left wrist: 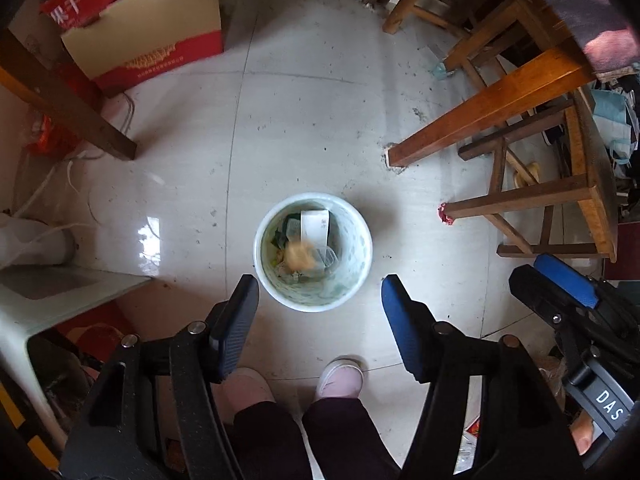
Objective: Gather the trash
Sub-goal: 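Open the left gripper to drop the brown paper bag into the bin, then bring both open grippers back from the bin to the table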
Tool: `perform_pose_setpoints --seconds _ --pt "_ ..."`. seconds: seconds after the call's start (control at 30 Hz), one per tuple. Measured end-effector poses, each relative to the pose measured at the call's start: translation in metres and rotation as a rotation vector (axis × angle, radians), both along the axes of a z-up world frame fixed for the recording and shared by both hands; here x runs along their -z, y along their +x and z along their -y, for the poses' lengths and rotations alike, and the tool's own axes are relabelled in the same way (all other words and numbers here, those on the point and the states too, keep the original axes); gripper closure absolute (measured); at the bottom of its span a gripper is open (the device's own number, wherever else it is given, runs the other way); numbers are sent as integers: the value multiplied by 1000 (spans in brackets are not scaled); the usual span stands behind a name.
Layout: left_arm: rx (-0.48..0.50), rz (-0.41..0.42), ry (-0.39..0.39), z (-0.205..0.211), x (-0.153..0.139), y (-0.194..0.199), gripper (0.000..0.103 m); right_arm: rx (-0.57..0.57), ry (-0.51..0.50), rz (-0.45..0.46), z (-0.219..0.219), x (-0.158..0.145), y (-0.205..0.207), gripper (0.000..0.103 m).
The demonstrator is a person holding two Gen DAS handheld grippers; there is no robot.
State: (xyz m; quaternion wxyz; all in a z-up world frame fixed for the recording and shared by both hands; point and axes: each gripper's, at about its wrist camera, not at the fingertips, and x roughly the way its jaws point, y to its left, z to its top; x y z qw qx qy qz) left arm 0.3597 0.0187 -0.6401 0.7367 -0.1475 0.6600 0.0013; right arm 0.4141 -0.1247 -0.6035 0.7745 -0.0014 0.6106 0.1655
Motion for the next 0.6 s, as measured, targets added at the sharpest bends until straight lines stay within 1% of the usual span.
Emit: perform_pose_setpoints --seconds 0.1,0.17,0.2,0.23,0.3,0.37,0.4,0.43,0.47,0.5,0.6 --pt "19 22 12 -1 -26 0 40 2 10 11 -2 -18 1 62" --pt "28 41 28 -2 -49 0 40 2 22 24 -4 -35 2 62" --pt "30 49 35 -3 -58 0 40 2 28 36 -7 -47 1 62" --pt "30 62 45 -5 -76 -1 40 0 32 47 -8 -58 1 62" --pt "27 80 53 -8 -99 -3 40 -3 38 68 -11 -79 0 62" --pt "16 108 55 -13 -132 -6 40 -7 49 100 -14 -109 -2 62" --pt "10 123 56 -16 -151 -8 40 -8 52 111 -14 -120 -4 62" --pt "6 134 58 -18 -164 -8 40 -10 54 128 -15 -136 -5 62" --pt "-1 151 60 -21 -184 -10 40 -11 56 144 -17 -153 -7 62" --pt "-5 162 61 -22 -195 -11 40 -11 59 156 -17 -164 -9 62" --pt "-19 224 58 -29 -249 -16 40 -2 75 211 -19 -217 -18 62"
